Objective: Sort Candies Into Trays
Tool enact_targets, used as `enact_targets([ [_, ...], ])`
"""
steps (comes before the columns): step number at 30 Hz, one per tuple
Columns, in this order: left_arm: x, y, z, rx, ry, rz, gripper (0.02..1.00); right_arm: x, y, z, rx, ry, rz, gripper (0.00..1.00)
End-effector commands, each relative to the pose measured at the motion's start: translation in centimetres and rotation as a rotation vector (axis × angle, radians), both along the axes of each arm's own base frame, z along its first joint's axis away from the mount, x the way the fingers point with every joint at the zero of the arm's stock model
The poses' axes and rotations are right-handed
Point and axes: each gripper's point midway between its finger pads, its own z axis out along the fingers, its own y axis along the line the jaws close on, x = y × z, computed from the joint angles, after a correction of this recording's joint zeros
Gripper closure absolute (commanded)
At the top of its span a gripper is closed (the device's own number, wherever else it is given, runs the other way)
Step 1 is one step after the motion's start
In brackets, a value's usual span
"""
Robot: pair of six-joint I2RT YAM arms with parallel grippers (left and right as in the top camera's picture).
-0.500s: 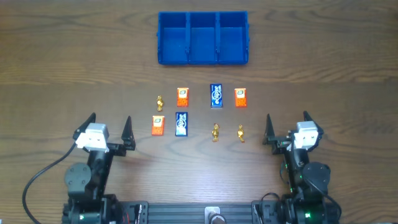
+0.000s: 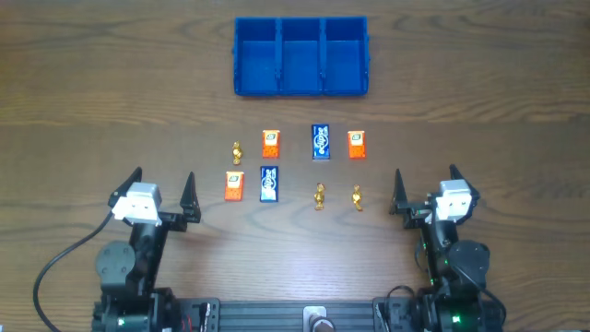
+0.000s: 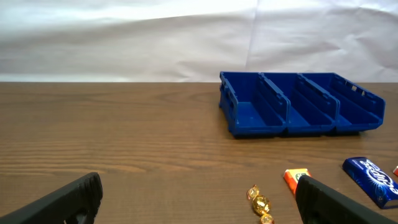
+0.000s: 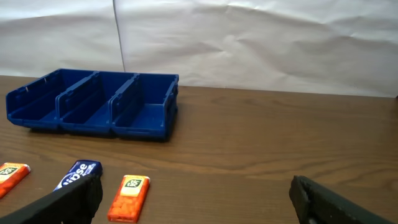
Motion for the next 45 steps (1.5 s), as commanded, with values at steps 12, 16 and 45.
enact_targets([
  [12,-0.1,0.0,-1.6,0.001,0.046,-0.004,0.02,0.0,-0.3,-0.1,-0.013,0.0,-0.012,0.003],
  [16,-0.1,0.0,-1.6,0.001,0.046,-0.004,0.02,0.0,-0.3,-0.1,-0.013,0.0,-0.012,0.003],
  [45,1.1,-4.6,6.0,-0.072,0.768,-0.176,0.018,0.0,-0.3,-0.1,-0.013,0.0,-0.012,0.003],
])
